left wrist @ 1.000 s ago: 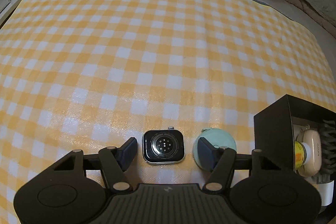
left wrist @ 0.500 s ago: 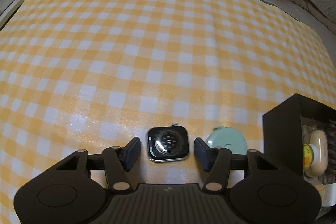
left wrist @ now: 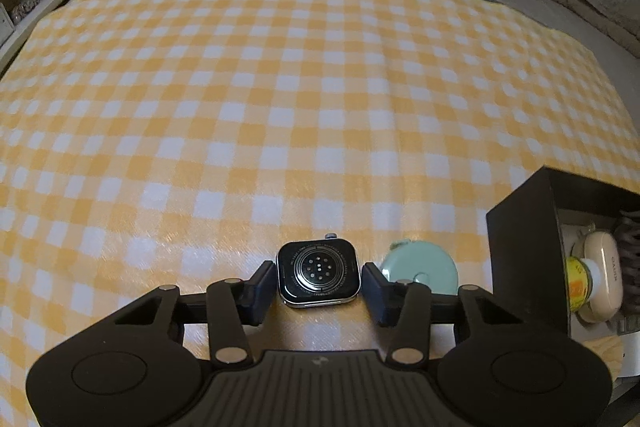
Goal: Organize rigid objects
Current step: 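Lower the left tool onto the black smartwatch and close on it, then lift the smartwatch with the left tool and carry it over the box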
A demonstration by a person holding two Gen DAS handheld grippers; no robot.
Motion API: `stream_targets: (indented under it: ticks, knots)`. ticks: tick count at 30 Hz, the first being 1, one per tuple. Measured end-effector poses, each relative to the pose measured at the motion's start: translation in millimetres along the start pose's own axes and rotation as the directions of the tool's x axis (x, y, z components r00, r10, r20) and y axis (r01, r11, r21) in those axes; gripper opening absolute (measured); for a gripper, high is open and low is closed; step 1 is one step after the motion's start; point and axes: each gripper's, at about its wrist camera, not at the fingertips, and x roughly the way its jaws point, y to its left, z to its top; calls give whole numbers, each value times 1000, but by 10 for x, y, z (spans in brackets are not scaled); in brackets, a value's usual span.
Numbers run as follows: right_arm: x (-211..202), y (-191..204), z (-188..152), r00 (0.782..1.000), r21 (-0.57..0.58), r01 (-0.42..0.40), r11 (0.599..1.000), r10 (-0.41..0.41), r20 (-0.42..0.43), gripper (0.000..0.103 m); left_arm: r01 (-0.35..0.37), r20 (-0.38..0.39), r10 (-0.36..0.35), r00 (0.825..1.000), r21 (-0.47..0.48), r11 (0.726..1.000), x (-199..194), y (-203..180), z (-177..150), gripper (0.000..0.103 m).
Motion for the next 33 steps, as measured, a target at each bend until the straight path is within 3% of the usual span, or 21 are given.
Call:
stream_targets:
  ticks: [4, 9, 13, 18, 21, 27, 33]
  knots:
    - [-1, 0, 1, 1000, 1, 0, 1000, 0, 0, 4, 20, 7, -19, 1000, -16, 1000, -55, 82, 134, 48]
    - [-1, 2, 2, 1000, 1, -1, 1000, 1, -1, 4, -24, -50, 24, 998, -14, 1000, 31, 235, 143, 49]
    - [-1, 3, 2, 1000, 0, -1, 1000, 1, -1, 4, -55, -44, 54, 998, -30, 998, 61, 290, 122, 63]
    - [-2, 5, 3, 1000, 1, -1, 1000, 1, -1, 4, -95, -35, 94, 995, -43, 995, 123, 233, 61, 60]
    - [-1, 7, 3, 1000, 0, -1, 1000, 1, -1, 4, -110, -23, 109, 994, -33, 993, 117, 81, -8, 49]
    - [-3, 11, 6, 1000, 0, 0, 1000, 0, 0, 4, -83, -9, 83, 997, -7, 997, 11, -62, -13, 47]
    - [-2, 15, 8, 1000, 0, 1, 1000, -1, -1, 4, -39, 106, 35, 994, 37, 999, -378, -78, 200, 47]
